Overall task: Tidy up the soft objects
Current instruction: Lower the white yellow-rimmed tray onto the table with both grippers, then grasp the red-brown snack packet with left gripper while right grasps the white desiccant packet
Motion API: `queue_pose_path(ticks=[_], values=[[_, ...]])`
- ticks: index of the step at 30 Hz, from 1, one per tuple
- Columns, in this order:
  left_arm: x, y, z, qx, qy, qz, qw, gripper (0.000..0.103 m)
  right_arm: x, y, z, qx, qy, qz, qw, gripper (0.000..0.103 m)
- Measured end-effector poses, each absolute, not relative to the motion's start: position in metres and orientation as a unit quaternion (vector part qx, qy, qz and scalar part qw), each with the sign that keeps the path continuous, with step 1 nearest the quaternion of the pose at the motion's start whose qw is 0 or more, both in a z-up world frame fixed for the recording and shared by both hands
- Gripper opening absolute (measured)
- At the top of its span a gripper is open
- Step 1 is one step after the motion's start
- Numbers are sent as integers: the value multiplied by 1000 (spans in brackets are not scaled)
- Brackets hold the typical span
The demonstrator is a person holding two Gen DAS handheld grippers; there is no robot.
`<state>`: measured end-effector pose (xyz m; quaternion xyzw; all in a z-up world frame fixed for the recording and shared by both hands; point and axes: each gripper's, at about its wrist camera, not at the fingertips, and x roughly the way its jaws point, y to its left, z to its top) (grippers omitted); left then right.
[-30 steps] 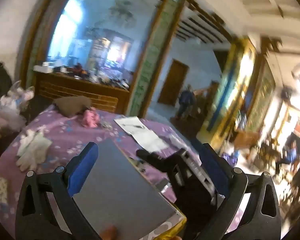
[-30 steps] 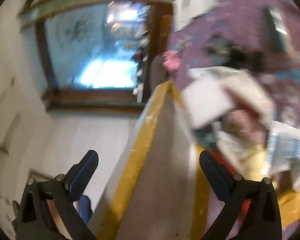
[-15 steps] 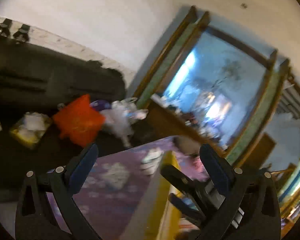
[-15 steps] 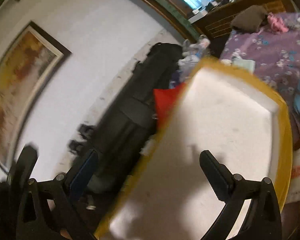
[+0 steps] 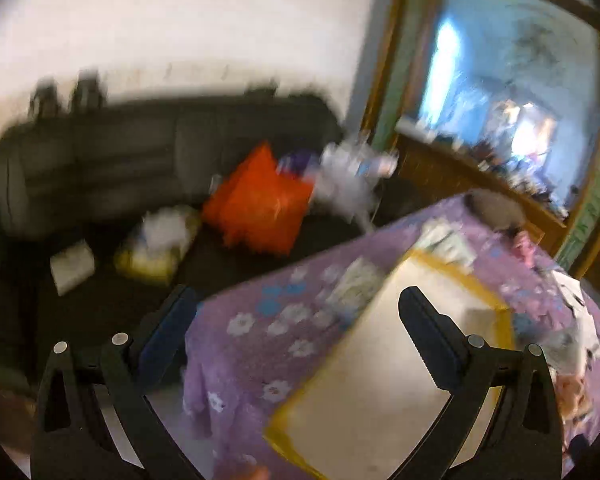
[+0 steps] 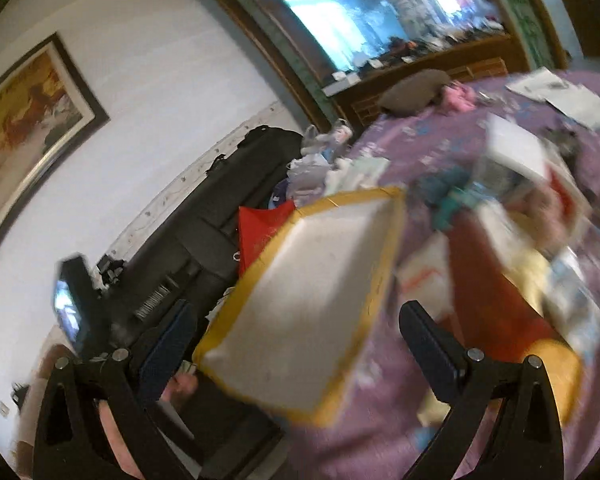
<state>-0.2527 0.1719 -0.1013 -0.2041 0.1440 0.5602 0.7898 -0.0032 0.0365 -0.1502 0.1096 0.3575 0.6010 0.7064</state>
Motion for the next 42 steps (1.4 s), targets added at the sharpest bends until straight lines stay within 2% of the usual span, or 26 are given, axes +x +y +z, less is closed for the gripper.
queue_pose_path(ticks=[4, 8, 13, 27, 28, 31, 36, 42], values=[[-207, 111, -85, -122, 184, 489, 844, 102, -11, -10, -147, 89, 369, 583, 718, 102], [-166, 68, -106, -125, 286, 355, 881, 102, -16, -43, -148, 42, 366, 538, 758, 102], [-149, 37, -104, -111, 319, 309, 889, 102, -6, -64, -160, 38, 395, 492, 775, 102], [-146, 43, -123, -174, 364, 236, 884, 100, 6, -109, -178, 57, 459, 422, 780, 101], [-143, 42, -125, -174, 369, 224, 885, 96, 6, -109, -180, 55, 460, 421, 780, 101], [-131, 40, -128, -184, 388, 194, 882, 93, 8, -110, -181, 63, 463, 430, 773, 99], [-99, 61, -132, -243, 407, 163, 865, 93, 23, -114, -171, 76, 453, 427, 779, 99], [-37, 90, -163, -301, 476, 129, 816, 93, 53, -105, -168, 66, 459, 430, 775, 99]])
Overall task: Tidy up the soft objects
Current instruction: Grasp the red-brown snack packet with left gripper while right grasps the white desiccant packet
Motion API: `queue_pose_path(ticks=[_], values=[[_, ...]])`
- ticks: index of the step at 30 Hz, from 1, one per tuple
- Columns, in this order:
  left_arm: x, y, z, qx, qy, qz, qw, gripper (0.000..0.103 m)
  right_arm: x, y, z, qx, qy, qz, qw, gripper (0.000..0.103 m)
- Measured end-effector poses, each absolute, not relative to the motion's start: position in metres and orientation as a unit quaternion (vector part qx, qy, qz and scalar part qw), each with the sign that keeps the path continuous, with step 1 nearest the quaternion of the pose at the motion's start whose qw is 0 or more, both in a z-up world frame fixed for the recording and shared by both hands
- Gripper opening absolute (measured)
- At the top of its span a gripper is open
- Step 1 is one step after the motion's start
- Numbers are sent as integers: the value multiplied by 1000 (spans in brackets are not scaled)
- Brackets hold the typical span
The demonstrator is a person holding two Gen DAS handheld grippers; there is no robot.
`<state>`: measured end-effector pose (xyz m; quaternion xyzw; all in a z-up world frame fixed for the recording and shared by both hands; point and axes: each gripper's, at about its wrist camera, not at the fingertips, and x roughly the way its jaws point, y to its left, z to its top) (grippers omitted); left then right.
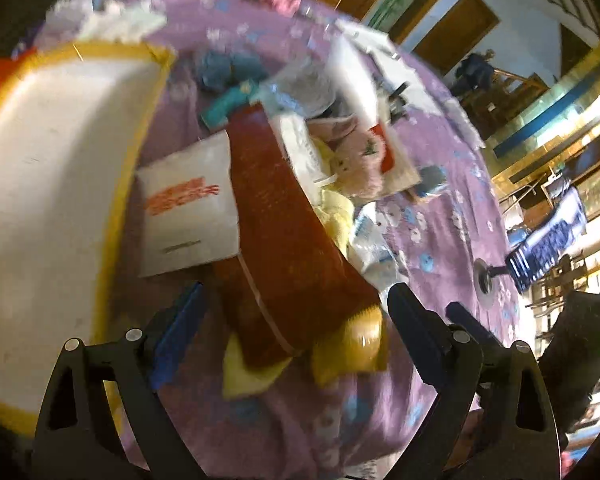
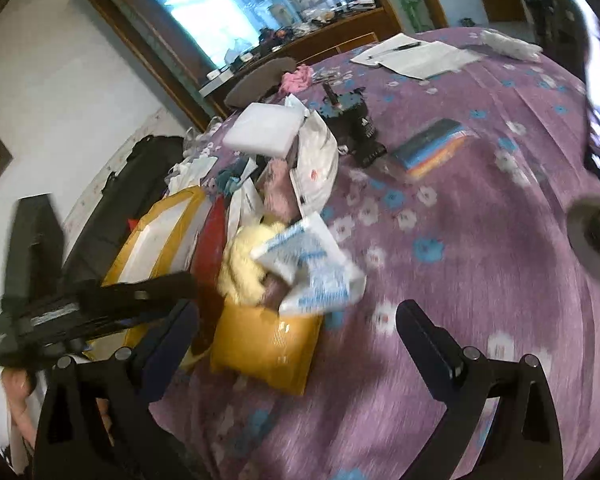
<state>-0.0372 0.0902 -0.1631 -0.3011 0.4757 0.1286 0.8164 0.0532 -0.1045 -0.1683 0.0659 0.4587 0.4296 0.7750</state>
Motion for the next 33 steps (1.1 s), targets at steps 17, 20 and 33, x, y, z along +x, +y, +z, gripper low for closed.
queue_pose_path(ticks=[17, 20, 33], values=[[-60, 80, -164, -223, 462, 176, 840, 58, 70, -59, -197, 12, 471, 429, 771, 55], [-72, 73, -163, -215, 454, 172, 847, 57, 67, -63, -198, 13, 469, 415, 780, 40], [-108, 51, -157, -210, 419, 161, 869, 52, 62, -63, -184, 16, 426, 414, 804, 9]])
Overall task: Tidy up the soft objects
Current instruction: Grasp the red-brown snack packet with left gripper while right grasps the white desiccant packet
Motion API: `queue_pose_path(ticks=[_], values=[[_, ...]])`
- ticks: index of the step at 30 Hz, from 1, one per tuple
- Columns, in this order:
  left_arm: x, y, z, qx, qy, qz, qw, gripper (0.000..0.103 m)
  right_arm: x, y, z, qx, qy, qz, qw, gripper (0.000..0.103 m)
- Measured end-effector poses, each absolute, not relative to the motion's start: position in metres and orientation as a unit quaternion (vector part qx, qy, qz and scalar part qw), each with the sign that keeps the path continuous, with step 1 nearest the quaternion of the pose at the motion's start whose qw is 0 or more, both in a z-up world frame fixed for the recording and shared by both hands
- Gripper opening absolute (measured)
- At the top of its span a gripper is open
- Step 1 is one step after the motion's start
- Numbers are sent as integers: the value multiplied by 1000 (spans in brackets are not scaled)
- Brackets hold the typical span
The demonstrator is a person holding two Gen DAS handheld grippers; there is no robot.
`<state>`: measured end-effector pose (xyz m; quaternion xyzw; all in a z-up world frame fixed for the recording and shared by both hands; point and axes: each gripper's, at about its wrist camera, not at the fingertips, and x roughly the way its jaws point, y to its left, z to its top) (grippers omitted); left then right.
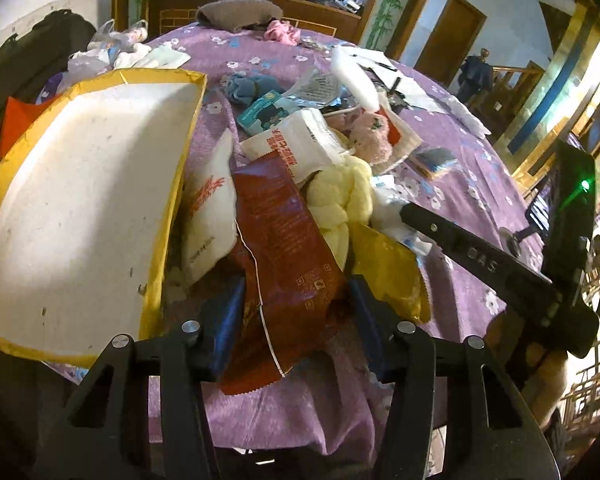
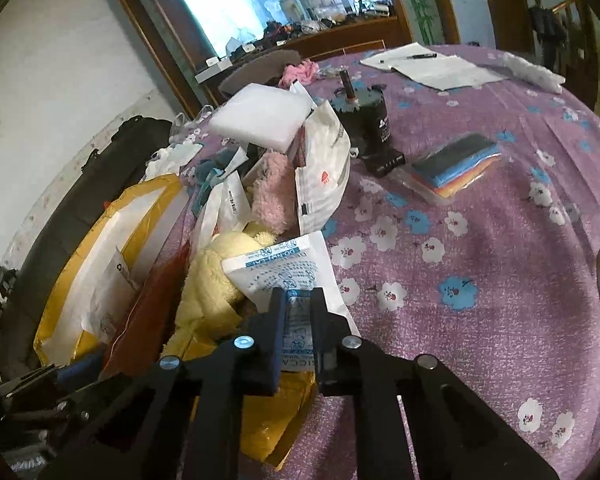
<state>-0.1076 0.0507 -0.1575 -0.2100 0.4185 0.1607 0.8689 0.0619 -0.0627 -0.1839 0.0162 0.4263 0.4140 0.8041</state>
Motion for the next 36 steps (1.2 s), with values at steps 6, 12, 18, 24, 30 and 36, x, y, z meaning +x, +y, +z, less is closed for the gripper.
queue_pose_path(ticks=[6, 12, 18, 24, 30, 36], values=[[-119, 44, -156, -223, 409, 132, 875, 52, 61, -66, -180, 26, 416, 417, 808, 3], [-120, 46, -159, -240, 411, 116, 872, 56, 61, -65, -181, 30, 420, 423, 803, 7], [-118, 45, -152, -228, 410, 121, 875, 65, 69, -67, -191, 47, 451, 425, 783, 48], [-113, 51, -138, -208, 401, 154, 879, 79, 77, -74, -194, 78, 466, 417, 776, 68], [-85, 55, -162, -199, 473, 152, 844, 79, 73, -56, -194, 24, 467, 413, 781, 60], [-81, 41, -170, -156, 503, 172, 833, 75, 64, -49, -193, -7, 451, 406, 795, 34]])
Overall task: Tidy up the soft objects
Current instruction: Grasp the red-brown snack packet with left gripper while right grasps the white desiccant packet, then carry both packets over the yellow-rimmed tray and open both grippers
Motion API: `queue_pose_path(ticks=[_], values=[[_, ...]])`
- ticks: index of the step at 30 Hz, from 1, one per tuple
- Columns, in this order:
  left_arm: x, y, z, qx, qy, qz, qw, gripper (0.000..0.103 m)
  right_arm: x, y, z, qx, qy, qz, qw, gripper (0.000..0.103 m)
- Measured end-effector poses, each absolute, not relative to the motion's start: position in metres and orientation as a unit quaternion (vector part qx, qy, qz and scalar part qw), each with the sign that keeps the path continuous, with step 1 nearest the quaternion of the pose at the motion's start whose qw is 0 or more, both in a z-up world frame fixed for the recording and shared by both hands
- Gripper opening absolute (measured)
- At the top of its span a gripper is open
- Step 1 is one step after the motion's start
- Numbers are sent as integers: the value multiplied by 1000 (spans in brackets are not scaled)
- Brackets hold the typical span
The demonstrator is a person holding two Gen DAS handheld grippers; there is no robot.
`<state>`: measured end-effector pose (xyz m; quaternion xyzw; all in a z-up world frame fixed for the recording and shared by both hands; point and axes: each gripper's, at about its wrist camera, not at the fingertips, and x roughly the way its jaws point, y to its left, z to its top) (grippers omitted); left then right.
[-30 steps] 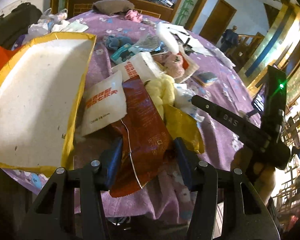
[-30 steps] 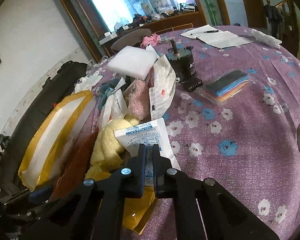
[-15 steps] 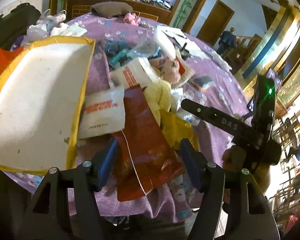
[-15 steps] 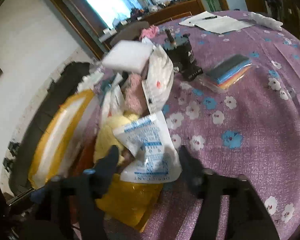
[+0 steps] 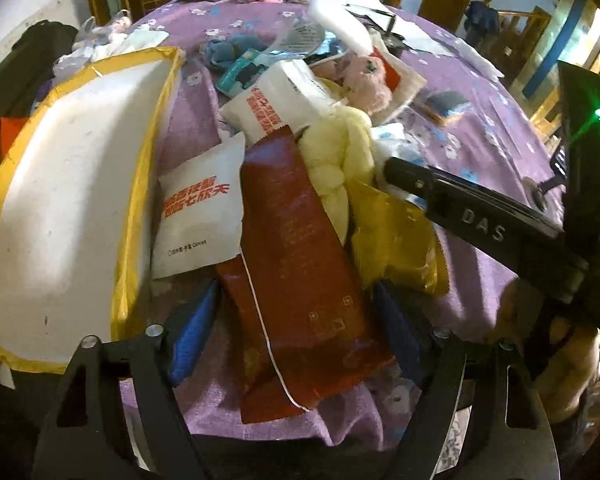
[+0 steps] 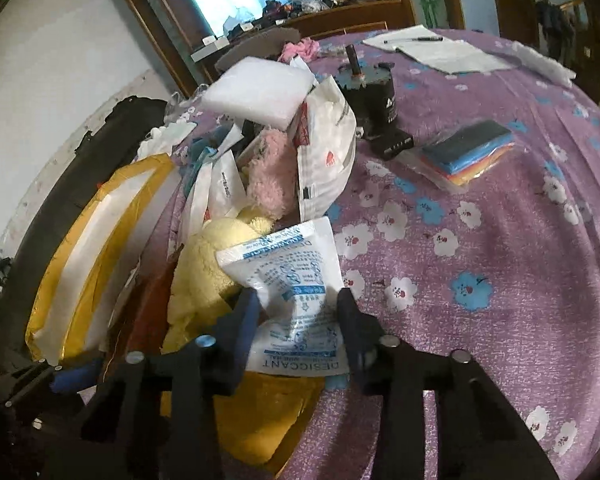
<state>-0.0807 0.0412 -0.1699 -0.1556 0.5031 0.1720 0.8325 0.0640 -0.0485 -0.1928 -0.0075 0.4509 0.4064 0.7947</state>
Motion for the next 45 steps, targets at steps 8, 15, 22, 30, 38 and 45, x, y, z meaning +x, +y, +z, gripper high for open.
queue_pose_path(ticks=[8, 15, 22, 30, 38, 45], values=[[-98, 49, -158, -158, 504, 149, 836, 45, 57, -59, -187, 3, 425, 406, 809, 17], [-134, 72, -154, -287, 464, 51, 836, 45, 57, -62, -182, 17, 413, 412, 812, 17], [-149, 78, -135, -319, 385, 58, 864, 44, 53, -69, -177, 35, 396, 407, 822, 17], [-143, 77, -136, -348, 364, 18, 864, 44, 50, -80, -168, 67, 364, 437, 820, 17], [-158, 88, -119, -387, 313, -38, 866, 44, 55, -82, -168, 104, 382, 455, 798, 17], [-184, 129, -87, -298, 283, 153, 899, 44, 16, -33, -129, 101, 390, 534, 744, 17]])
